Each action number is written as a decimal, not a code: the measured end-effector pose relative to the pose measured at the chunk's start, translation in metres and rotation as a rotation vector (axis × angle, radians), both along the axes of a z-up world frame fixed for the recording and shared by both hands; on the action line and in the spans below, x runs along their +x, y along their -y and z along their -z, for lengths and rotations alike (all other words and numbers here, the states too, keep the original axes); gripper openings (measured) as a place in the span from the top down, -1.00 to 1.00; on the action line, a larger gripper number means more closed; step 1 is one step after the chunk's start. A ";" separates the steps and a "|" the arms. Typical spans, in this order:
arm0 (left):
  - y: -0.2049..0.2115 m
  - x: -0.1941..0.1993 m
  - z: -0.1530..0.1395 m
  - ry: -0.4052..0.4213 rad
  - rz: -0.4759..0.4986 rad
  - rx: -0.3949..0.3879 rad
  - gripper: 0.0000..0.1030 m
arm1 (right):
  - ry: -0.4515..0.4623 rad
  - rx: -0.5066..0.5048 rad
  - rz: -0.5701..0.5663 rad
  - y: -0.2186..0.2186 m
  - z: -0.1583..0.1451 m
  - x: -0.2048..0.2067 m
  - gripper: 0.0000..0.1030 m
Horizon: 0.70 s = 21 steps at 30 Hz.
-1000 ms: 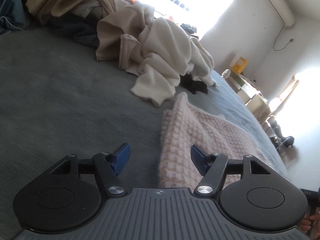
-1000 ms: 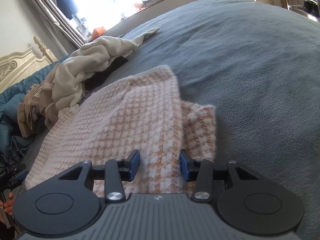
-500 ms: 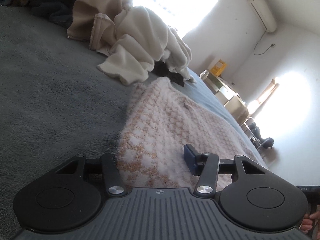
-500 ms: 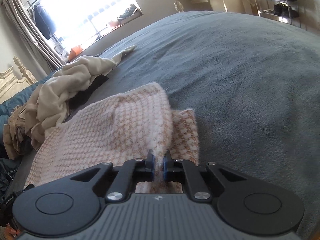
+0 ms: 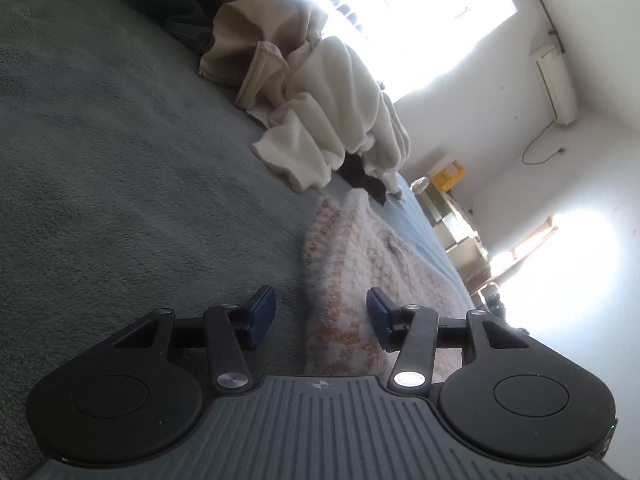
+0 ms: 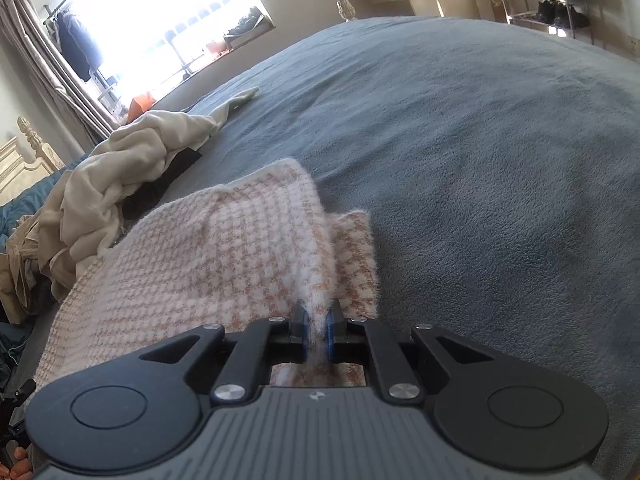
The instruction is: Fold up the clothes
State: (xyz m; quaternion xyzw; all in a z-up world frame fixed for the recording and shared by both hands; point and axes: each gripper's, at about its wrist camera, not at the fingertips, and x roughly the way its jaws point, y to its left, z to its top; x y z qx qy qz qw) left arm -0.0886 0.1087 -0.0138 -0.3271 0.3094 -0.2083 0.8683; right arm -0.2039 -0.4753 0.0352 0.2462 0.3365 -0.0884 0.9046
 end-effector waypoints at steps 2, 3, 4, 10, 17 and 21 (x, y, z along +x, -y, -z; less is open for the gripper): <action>0.008 0.001 -0.001 0.012 0.007 0.069 0.03 | -0.010 -0.078 -0.014 -0.008 -0.003 -0.002 0.79; 0.011 0.001 -0.004 0.025 0.008 0.104 0.01 | -0.024 -0.105 -0.020 -0.010 0.000 -0.001 0.71; 0.015 0.002 -0.007 0.038 0.009 0.139 0.00 | -0.032 -0.132 -0.026 -0.012 0.001 -0.002 0.63; 0.023 -0.010 -0.043 0.135 -0.047 0.318 -0.06 | 0.069 -0.327 0.029 -0.027 -0.033 -0.035 0.06; 0.068 -0.009 -0.051 0.192 0.047 0.452 -0.09 | 0.218 -0.510 -0.238 -0.123 -0.051 -0.054 0.21; 0.046 0.007 -0.009 0.065 0.027 0.373 -0.34 | 0.044 -0.517 -0.185 -0.113 0.010 -0.063 0.26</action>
